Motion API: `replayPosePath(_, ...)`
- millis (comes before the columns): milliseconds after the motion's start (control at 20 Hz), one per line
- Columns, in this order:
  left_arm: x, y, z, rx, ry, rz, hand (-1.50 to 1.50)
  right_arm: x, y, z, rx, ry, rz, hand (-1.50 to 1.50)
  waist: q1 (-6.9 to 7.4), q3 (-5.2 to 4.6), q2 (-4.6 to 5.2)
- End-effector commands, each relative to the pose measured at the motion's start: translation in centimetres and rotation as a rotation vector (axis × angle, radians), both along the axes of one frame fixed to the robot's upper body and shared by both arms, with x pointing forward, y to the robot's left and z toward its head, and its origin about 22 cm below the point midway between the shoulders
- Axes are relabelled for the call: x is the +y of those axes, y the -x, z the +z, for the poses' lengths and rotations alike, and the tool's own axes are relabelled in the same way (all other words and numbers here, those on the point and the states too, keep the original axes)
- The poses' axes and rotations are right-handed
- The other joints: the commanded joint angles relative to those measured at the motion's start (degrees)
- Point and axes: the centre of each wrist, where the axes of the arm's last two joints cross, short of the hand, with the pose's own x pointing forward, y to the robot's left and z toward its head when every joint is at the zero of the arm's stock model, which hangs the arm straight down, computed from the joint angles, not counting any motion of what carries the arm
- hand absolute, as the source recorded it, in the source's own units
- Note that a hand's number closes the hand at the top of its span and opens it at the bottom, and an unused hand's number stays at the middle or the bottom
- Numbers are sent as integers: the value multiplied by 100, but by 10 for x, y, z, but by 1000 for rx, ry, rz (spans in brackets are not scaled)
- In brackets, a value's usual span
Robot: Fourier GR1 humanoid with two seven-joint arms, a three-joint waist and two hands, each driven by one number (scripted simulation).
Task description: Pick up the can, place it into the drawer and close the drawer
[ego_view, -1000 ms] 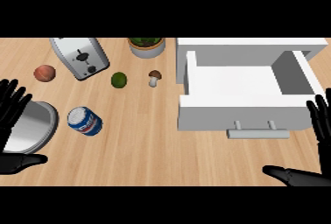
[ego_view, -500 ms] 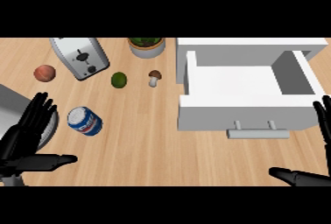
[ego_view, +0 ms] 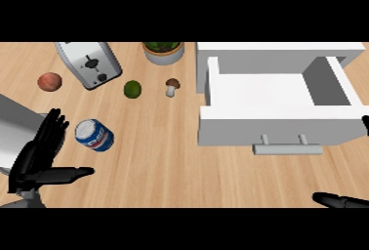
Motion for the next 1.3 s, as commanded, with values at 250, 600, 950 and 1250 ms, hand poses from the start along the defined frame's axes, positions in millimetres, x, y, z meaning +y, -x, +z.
replayPosePath(250, 2, -20, -56, 29, 0, 28, -150, 2, 16, 12, -10, -8, 8, -150, -26, -1, 5)
replayPosePath(600, 14, -21, -79, 56, 9, 40, -150, -13, 4, 21, -5, 10, -11, -150, -21, -2, 9)
replayPosePath(950, 14, -26, -99, 68, 25, 89, -150, -5, 17, 32, 3, 31, 5, -150, -39, -4, 10)
replayPosePath(1250, 16, -41, -94, 44, 43, 67, -150, 7, 38, 24, -13, 18, 24, -150, -74, -4, 10)
